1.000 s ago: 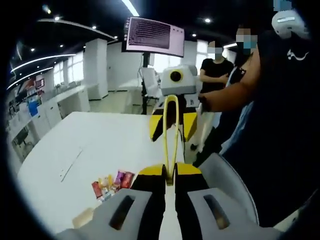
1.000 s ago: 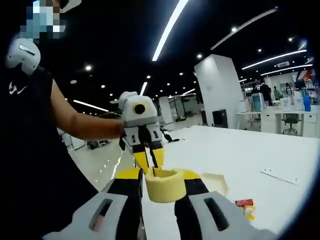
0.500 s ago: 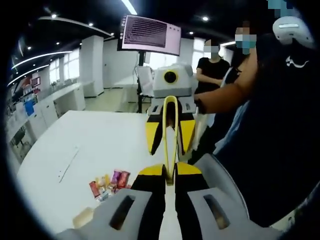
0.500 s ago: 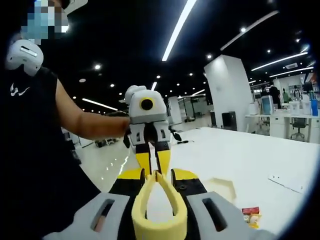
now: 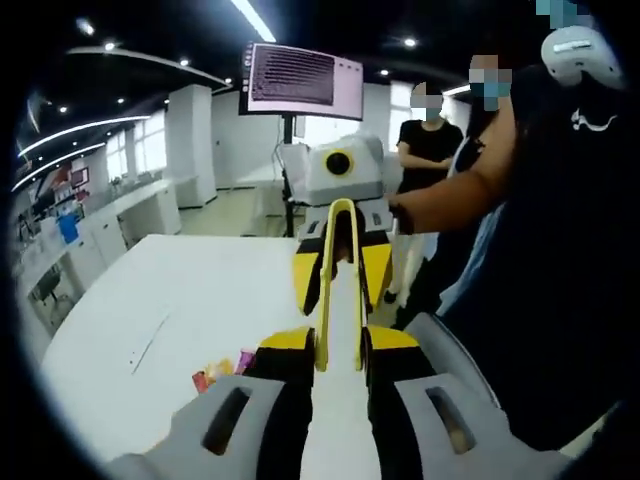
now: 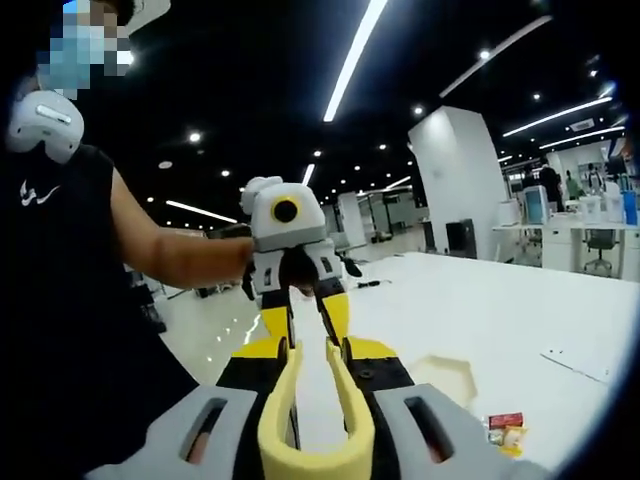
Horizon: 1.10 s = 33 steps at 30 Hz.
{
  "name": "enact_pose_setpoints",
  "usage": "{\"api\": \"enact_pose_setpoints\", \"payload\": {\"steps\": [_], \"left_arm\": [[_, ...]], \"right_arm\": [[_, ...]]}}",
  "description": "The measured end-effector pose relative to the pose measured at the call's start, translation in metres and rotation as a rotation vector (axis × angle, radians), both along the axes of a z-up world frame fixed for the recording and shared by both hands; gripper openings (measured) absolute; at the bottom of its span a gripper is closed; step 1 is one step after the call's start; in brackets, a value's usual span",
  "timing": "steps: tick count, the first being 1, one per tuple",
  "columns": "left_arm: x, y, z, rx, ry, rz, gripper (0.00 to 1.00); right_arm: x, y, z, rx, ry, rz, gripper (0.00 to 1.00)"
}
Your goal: Place the target food into the container with the food tongs after gripping and lifting it, then release it inside without dropping or visibly crushing the food.
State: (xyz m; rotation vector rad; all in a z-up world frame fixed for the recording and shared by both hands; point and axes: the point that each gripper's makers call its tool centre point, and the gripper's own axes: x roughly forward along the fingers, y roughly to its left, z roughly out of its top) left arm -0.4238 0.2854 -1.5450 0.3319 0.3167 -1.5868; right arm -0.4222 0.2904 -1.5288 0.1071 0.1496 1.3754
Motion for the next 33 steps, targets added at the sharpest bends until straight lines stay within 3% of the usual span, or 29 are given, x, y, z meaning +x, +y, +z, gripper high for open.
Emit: {"api": "enact_pose_setpoints", "payload": {"steps": [10, 18, 23, 29, 33], "left_arm": [[0.003, 0.002, -0.001, -0.016, 0.028, 0.051, 0.22], [0.000, 0.003, 0.000, -0.016, 0.060, 0.065, 0.17], [-0.001, 0.005, 0.005, -0.018, 0.039, 0.052, 0.11], [-0.005, 0.002, 0.014, -0.067, 0.033, 0.039, 0.01], [-0.005, -0.002, 0.019, -0.094, 0.032, 0.035, 0.01]], "right_arm": [[0.003, -0.003, 0.010, 0.028, -0.011, -0.012, 0.22], [-0.001, -0.001, 0.011, 0.040, -0.014, 0.012, 0.22], [-0.004, -0.001, 0.011, 0.040, -0.018, 0.027, 0.22], [-0.005, -0.001, 0.013, 0.044, -0.037, 0.028, 0.21], [-0.006, 0.004, 0.015, 0.047, -0.036, 0.039, 0.21]]}}
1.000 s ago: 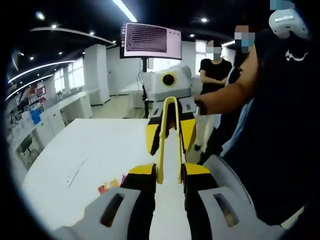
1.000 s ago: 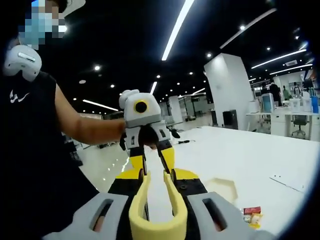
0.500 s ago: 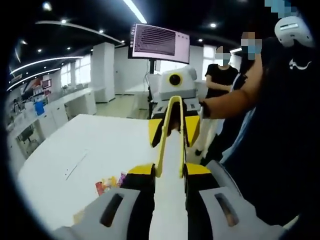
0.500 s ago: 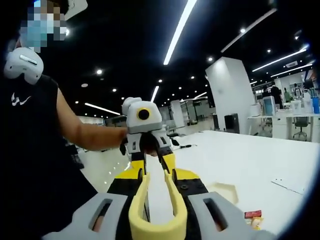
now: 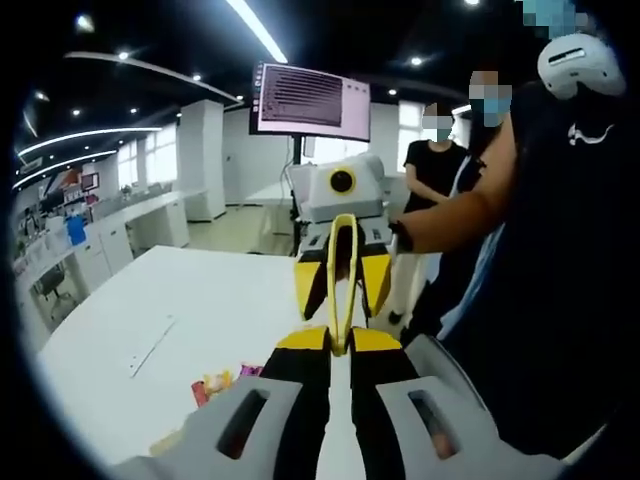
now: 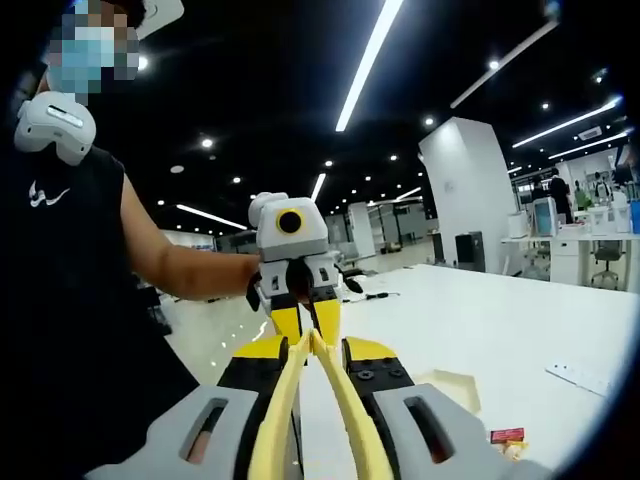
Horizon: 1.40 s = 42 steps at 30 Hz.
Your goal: Place the target food into the container with the food tongs after gripping and lifting it, then release it inside without dropping or visibly crushing the food.
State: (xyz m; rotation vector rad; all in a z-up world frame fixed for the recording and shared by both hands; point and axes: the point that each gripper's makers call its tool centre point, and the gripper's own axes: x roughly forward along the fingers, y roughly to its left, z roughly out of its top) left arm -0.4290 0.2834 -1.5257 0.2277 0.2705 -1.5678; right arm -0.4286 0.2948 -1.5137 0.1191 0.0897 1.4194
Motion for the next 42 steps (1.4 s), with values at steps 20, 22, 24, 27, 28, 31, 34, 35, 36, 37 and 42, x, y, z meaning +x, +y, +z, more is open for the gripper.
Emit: {"api": "enact_pose_setpoints", "payload": {"steps": [20, 22, 24, 27, 28, 31, 34, 35, 36, 37, 42], "left_arm": [[0.007, 0.000, 0.008, -0.072, 0.024, 0.039, 0.00], [0.008, 0.000, 0.009, -0.079, 0.025, 0.041, 0.00], [0.008, 0.000, 0.010, -0.084, 0.027, 0.043, 0.00], [0.007, 0.000, 0.011, -0.094, 0.036, 0.042, 0.00], [0.006, 0.000, 0.011, -0.092, 0.040, 0.040, 0.00], [0.006, -0.001, 0.011, -0.089, 0.033, 0.040, 0.00], [0.004, -0.003, 0.010, -0.082, 0.040, 0.036, 0.00], [0.004, -0.003, 0.009, -0.081, 0.040, 0.037, 0.00], [0.004, -0.002, 0.009, -0.078, 0.045, 0.039, 0.00], [0.003, -0.002, 0.008, -0.075, 0.047, 0.038, 0.00], [0.001, -0.001, 0.006, -0.059, 0.052, 0.033, 0.00]], "right_arm": [[0.008, 0.000, 0.010, 0.051, 0.020, -0.005, 0.19], [0.008, 0.000, 0.011, 0.053, 0.018, -0.006, 0.19], [0.008, 0.000, 0.012, 0.059, 0.021, -0.004, 0.19], [0.008, 0.001, 0.011, 0.057, 0.038, -0.004, 0.21], [0.008, 0.001, 0.011, 0.055, 0.035, -0.005, 0.21], [0.007, 0.002, 0.012, 0.057, 0.031, -0.003, 0.20], [0.005, 0.005, 0.011, 0.054, 0.048, 0.007, 0.19], [0.006, 0.005, 0.011, 0.051, 0.048, 0.003, 0.19], [0.006, 0.005, 0.010, 0.050, 0.047, 0.003, 0.18], [0.006, 0.005, 0.010, 0.046, 0.044, 0.005, 0.18], [0.004, 0.006, 0.009, 0.046, 0.037, 0.006, 0.19]]}}
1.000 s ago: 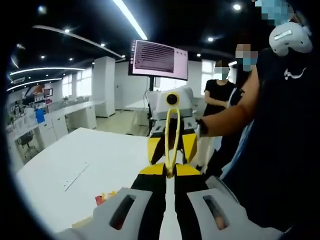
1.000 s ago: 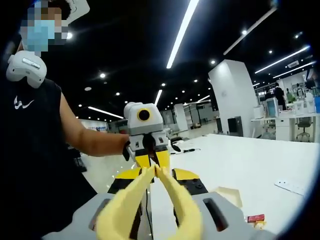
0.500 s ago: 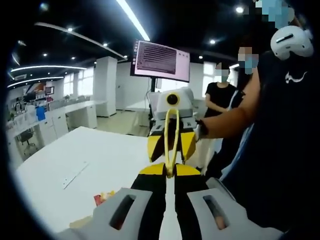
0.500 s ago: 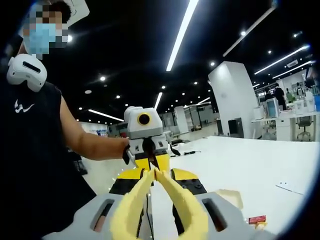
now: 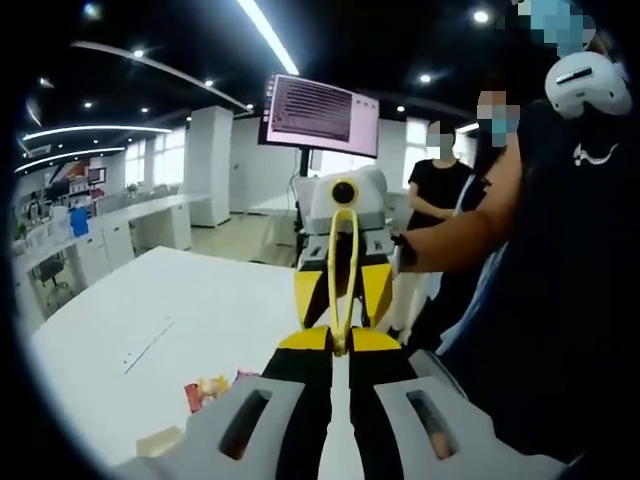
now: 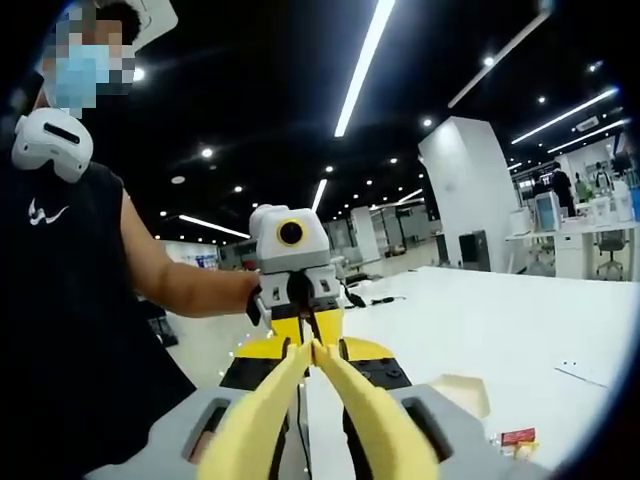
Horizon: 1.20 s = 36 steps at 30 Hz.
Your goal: Place the target food into the container with the food tongs after gripping and lifting it, then release it inside without dropping or visibly crushing the food.
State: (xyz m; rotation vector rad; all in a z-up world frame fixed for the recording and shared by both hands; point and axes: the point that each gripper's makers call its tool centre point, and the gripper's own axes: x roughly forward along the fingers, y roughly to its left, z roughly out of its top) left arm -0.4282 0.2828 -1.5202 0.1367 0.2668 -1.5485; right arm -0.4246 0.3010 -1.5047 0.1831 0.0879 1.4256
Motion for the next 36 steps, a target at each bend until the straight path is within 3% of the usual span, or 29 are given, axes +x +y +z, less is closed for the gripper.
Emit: {"api": "enact_pose_setpoints", "payload": {"steps": [10, 17, 28, 34, 36], "left_arm": [[0.001, 0.001, -0.003, 0.017, 0.002, 0.007, 0.00], [-0.003, -0.001, -0.007, 0.042, 0.007, -0.005, 0.00], [0.003, 0.001, -0.001, 0.050, -0.012, 0.008, 0.00], [0.003, 0.003, -0.006, 0.072, 0.002, 0.013, 0.02], [0.002, 0.004, -0.008, 0.073, 0.020, 0.006, 0.02]], "right_arm": [[0.001, -0.002, 0.002, 0.000, -0.027, 0.000, 0.19], [-0.003, -0.003, -0.003, -0.047, -0.037, 0.013, 0.18], [0.002, -0.003, 0.001, -0.024, -0.044, -0.004, 0.19], [0.001, 0.000, -0.006, -0.050, -0.055, -0.004, 0.18], [-0.001, 0.000, -0.007, -0.048, -0.031, -0.002, 0.18]]}}
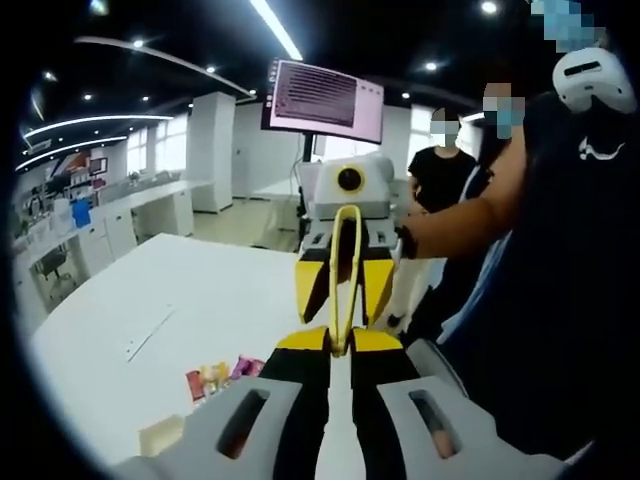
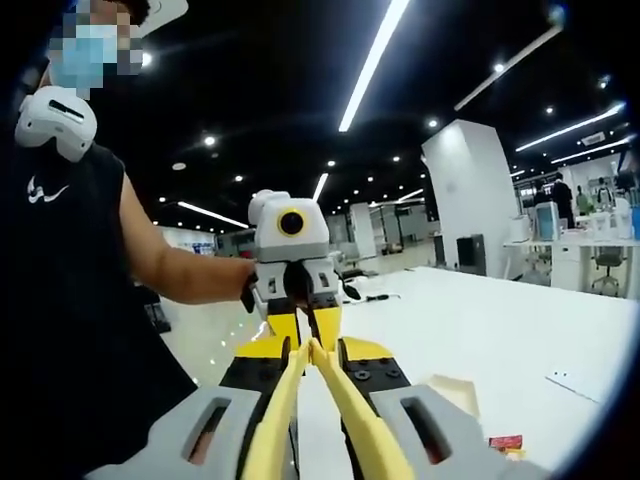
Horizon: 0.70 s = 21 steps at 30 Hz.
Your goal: Place the target food into the container with the food tongs after gripping and lifting it, then release it inside without dropping or visibly crushing the food.
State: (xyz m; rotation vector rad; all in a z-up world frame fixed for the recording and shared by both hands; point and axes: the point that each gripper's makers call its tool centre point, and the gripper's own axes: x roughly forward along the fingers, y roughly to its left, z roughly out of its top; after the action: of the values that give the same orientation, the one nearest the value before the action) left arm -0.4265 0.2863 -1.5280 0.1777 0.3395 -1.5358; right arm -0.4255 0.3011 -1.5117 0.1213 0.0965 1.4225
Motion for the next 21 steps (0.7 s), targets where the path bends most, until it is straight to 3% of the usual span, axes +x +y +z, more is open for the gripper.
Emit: {"api": "enact_pose_setpoints", "payload": {"steps": [3, 8, 11, 21], "left_arm": [[0.0000, -0.0020, -0.0021, -0.002, -0.019, 0.004, 0.04], [0.0018, -0.0031, -0.0009, -0.024, -0.003, 0.014, 0.06], [0.0019, -0.0036, -0.0011, -0.010, -0.025, 0.018, 0.08], [0.0038, -0.0035, -0.0021, -0.007, -0.022, 0.029, 0.12]], "right_arm": [[0.0011, -0.0019, -0.0019, -0.017, -0.002, -0.008, 0.18], [0.0030, -0.0029, -0.0017, -0.012, 0.035, -0.015, 0.18], [0.0031, -0.0031, -0.0022, -0.019, 0.032, -0.025, 0.19], [0.0031, -0.0026, -0.0027, -0.047, -0.001, -0.014, 0.21]]}}
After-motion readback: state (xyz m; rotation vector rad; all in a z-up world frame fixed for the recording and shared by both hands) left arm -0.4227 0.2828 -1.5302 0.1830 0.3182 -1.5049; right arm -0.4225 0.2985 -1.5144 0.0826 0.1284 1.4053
